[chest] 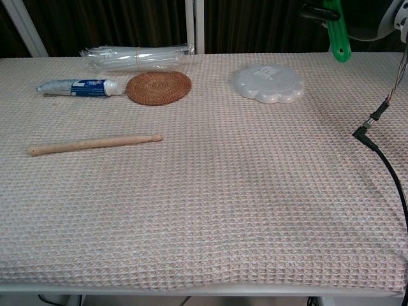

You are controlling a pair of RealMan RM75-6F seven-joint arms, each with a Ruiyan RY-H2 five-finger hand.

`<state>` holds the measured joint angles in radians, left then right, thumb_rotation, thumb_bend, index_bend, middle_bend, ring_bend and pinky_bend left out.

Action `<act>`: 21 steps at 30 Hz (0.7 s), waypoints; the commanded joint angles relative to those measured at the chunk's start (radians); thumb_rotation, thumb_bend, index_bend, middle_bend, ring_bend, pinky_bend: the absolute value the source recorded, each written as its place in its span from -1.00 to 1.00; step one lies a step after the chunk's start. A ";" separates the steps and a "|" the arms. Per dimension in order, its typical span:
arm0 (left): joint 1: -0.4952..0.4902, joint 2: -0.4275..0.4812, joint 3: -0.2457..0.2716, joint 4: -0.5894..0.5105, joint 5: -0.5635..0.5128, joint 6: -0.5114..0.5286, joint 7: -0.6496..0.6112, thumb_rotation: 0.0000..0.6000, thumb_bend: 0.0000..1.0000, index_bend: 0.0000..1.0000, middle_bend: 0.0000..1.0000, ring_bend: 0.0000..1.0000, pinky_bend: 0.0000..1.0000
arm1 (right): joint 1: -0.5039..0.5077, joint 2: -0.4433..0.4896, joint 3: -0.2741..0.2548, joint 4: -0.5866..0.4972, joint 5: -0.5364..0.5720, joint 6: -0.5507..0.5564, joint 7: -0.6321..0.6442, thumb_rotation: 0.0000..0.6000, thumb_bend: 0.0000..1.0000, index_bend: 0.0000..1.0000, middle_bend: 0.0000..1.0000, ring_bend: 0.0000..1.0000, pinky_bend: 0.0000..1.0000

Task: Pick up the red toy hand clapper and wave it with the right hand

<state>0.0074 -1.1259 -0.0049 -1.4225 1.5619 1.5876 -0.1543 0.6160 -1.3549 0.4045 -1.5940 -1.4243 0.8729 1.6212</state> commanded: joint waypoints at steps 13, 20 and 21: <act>0.000 -0.002 0.000 0.003 -0.003 -0.003 -0.008 1.00 -0.81 -0.91 -0.93 -1.00 -0.94 | 0.087 -0.001 -0.130 0.145 -0.072 -0.018 -1.274 1.00 -0.01 1.00 0.70 0.78 1.00; 0.003 -0.004 0.001 0.007 -0.002 0.002 -0.007 1.00 -0.81 -0.91 -0.93 -1.00 -0.94 | 0.084 -0.005 -0.131 0.047 0.209 0.000 -1.889 1.00 0.02 1.00 0.73 0.78 1.00; 0.003 -0.004 0.001 0.006 -0.002 0.002 -0.006 1.00 -0.81 -0.91 -0.93 -1.00 -0.94 | 0.085 -0.003 -0.128 0.033 0.236 0.003 -1.908 1.00 0.02 1.00 0.73 0.78 1.00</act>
<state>0.0099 -1.1296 -0.0043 -1.4165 1.5599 1.5899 -0.1607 0.6774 -1.3533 0.3121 -1.5129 -1.4074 0.8706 0.3179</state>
